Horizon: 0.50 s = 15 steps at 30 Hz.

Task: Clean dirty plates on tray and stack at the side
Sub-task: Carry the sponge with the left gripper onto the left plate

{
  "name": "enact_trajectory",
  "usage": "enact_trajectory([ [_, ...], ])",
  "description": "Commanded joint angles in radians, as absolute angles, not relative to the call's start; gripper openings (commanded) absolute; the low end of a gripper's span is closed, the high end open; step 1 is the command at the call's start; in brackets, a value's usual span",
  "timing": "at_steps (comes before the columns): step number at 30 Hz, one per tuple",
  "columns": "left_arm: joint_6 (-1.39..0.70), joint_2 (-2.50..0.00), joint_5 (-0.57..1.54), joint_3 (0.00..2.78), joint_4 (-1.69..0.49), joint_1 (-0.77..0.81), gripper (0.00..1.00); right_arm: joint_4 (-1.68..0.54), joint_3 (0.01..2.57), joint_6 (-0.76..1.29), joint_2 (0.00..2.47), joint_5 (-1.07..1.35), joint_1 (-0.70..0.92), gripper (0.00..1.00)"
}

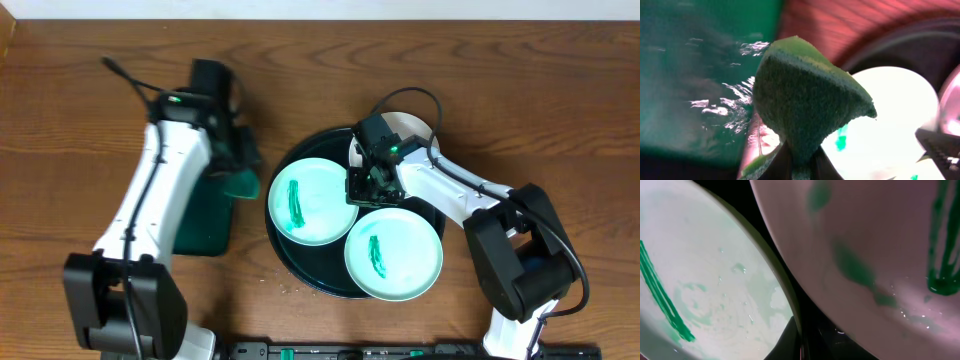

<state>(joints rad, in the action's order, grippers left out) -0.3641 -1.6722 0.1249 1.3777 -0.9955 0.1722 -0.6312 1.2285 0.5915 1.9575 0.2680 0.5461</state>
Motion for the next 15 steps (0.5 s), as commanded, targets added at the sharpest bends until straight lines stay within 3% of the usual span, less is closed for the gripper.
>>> enact_trajectory([
  [1,-0.520,-1.689,0.093,1.322,-0.954,0.261,0.07,-0.621,1.249,0.586,1.979,0.297,0.551,0.01],
  [15,-0.723,-1.924,0.014,1.274,-0.870,0.431,0.07,-0.621,1.249,0.585,1.979,0.296,0.551,0.01],
])
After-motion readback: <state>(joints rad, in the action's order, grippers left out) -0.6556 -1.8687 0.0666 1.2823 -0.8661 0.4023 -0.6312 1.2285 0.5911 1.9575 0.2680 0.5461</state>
